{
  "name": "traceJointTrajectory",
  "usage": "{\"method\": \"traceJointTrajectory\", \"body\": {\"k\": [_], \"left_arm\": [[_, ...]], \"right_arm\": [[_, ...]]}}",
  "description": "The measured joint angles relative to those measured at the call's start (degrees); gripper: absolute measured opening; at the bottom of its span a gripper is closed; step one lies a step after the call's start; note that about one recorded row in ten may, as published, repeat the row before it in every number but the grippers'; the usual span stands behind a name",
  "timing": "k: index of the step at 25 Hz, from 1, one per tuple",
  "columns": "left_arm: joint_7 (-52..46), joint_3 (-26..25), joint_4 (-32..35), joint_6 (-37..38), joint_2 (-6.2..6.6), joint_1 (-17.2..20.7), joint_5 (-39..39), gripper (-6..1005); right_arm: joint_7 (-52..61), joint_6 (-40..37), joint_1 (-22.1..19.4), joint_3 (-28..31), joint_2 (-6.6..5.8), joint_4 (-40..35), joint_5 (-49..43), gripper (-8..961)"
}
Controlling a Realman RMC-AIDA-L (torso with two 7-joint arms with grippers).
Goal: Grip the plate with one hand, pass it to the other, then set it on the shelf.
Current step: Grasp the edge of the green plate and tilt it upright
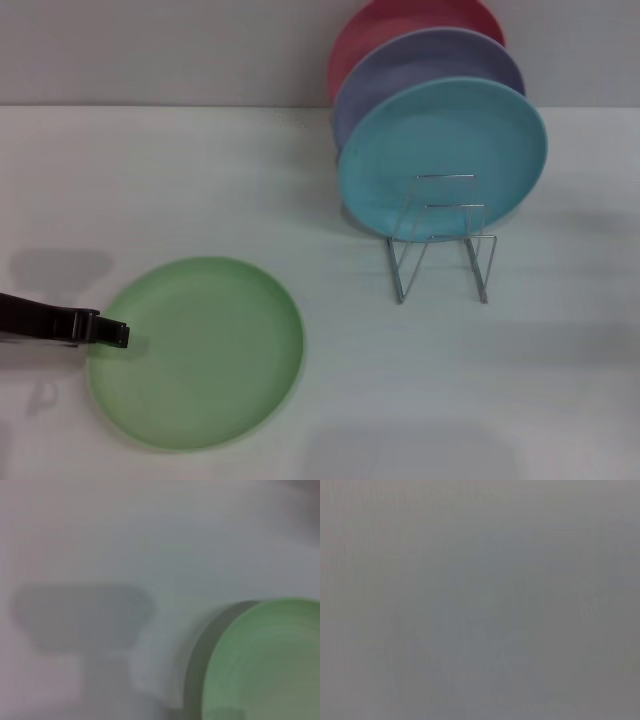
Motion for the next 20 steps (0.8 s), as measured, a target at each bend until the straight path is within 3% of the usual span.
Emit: {"method": "traceJointTrajectory", "body": {"k": [20], "left_arm": [[0.4,2.4,6.3,1.1,-0.21,-4.6,4.3,601]], "right_arm": [[0.0,-0.1,0.4,0.0,-0.05,0.0,0.0,606]]}}
